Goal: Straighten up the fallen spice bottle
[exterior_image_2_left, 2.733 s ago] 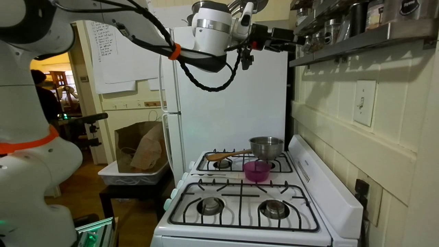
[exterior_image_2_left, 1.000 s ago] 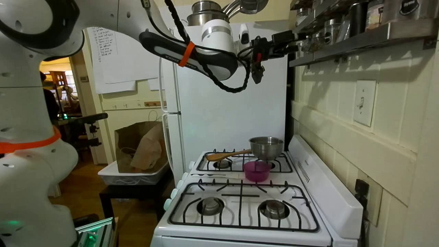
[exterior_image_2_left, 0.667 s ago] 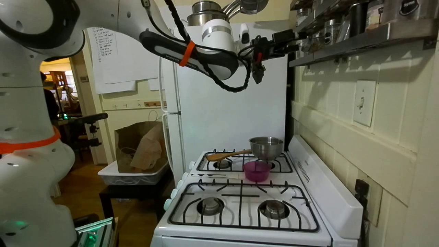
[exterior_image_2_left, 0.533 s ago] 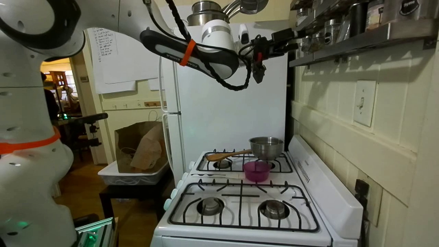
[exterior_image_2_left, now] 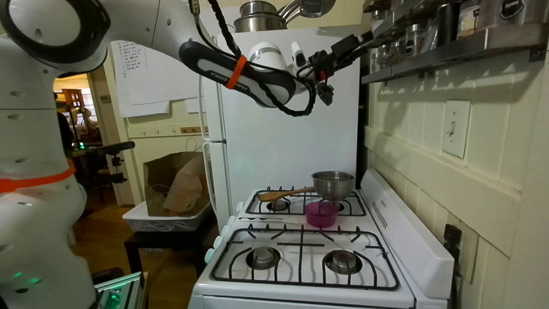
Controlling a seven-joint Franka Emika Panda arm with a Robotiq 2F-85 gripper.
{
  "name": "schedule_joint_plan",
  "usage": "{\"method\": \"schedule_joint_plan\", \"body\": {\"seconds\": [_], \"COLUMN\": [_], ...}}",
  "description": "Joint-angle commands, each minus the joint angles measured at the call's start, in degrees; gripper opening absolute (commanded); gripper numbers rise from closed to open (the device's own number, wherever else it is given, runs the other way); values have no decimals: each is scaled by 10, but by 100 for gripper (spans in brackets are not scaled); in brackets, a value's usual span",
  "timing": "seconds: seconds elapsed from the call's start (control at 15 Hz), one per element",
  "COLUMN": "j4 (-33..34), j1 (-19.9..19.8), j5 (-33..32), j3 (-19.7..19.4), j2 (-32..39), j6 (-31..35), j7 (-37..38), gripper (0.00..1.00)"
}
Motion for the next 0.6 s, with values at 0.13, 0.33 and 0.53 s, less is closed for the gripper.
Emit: {"method": "schedule_joint_plan", "body": {"seconds": [0.13, 0.33, 0.53], "j4": [-58, -69, -75], "j1": [15, 14, 12], "j5": [-33, -45, -59], "j3": [-16, -22, -28], "j2": [-8, -5, 1], "j6": [-69, -81, -86], "j7": [79, 91, 115], "gripper": [100, 100, 100]}}
